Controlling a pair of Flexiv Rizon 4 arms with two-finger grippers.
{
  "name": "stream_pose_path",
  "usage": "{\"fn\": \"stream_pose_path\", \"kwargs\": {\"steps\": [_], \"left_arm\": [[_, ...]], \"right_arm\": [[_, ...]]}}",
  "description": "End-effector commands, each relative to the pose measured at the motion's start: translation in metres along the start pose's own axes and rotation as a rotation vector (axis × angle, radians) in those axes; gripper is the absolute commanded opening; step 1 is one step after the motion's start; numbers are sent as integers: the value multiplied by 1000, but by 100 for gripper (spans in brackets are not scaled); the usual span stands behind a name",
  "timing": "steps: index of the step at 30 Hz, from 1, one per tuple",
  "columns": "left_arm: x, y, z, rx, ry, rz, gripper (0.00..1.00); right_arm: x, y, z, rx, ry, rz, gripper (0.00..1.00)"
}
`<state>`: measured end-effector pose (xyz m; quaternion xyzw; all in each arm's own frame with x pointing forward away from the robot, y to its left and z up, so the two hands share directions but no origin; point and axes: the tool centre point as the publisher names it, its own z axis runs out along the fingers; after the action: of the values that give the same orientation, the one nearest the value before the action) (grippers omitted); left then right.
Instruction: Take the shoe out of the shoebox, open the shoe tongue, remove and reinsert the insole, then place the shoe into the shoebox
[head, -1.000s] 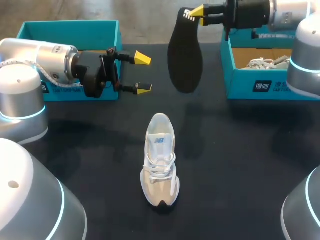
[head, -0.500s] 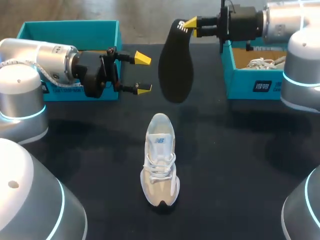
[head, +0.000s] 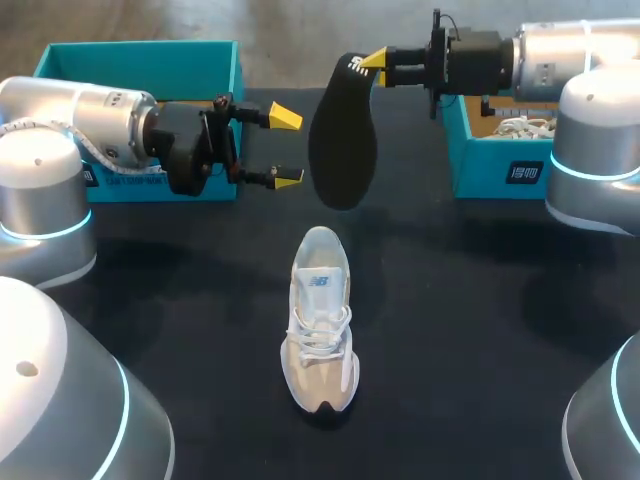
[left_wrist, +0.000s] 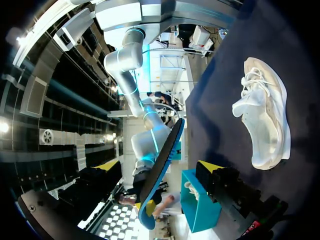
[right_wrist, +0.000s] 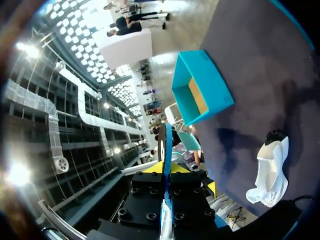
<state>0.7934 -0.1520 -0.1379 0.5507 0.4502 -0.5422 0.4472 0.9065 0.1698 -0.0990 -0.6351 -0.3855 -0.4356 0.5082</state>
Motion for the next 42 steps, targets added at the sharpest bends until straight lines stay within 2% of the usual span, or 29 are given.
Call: {"fn": "stream_pose_path", "kwargs": {"steps": [1, 12, 22, 36, 42], "left_arm": [[1, 0, 1, -2, -2, 2, 100], [1, 2, 3, -1, -8, 13, 100], [-4, 5, 17, 48, -33, 101, 100], [-1, 17, 27, 31, -50, 189, 100], [-8, 20, 34, 25, -44, 230, 100]], "right_arm": [[1, 0, 3, -2, -4, 1, 0], [1, 0, 3, -2, -4, 1, 0], [1, 0, 3, -2, -4, 1, 0], [1, 0, 3, -2, -4, 1, 0], [1, 0, 3, -2, -4, 1, 0]]}}
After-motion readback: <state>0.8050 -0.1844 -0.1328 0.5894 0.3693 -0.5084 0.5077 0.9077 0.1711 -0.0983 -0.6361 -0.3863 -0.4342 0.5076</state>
